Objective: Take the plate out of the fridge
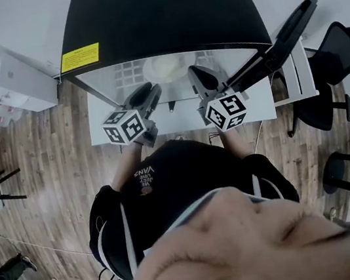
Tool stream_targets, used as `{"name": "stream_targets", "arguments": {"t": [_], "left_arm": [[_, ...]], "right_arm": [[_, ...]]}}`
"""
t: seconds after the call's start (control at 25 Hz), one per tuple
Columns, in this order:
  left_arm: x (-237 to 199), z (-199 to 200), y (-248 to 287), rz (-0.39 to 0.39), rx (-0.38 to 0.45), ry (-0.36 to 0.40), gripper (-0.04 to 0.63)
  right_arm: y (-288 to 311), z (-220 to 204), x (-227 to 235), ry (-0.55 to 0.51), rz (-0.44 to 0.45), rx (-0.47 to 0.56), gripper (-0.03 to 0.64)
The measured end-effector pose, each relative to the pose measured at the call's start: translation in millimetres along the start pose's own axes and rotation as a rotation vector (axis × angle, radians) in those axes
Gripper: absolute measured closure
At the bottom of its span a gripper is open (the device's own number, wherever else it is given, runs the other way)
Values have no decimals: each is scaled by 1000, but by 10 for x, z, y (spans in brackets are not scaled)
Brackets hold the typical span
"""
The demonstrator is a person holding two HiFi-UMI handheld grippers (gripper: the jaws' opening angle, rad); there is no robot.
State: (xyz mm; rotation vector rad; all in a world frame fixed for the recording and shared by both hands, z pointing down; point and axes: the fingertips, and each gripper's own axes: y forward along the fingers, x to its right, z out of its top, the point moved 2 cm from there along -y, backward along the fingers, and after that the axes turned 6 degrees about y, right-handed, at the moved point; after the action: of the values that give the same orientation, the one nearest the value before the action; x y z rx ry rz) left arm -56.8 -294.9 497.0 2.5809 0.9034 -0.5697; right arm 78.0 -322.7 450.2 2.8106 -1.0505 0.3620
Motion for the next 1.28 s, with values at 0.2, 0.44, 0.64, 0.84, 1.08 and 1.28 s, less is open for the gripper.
{"name": "stream_targets", "arguments": {"t": [0.2,0.44,0.64,0.84,1.08,1.28], "left_arm": [[4,4,41,-21,22,-167,462],[29,-6,73,-50,48,-397,443],[35,-39,125,-71,65,-523,443],[37,-19,164,-72,78,-601,443],[-39,-13,193,-44,105,-689,443],[-86,-13,218,-33,112,-753,443]], "right_arm": [[-17,0,19,-2,-6,4,604],[-16,15,24,1,-4,11,604],[-25,6,45,7,-8,13,604],[-38,11,51,10,-12,19,604],[-53,2,65,14,-12,19,604],[-63,0,69,14,-14,16,604]]}}
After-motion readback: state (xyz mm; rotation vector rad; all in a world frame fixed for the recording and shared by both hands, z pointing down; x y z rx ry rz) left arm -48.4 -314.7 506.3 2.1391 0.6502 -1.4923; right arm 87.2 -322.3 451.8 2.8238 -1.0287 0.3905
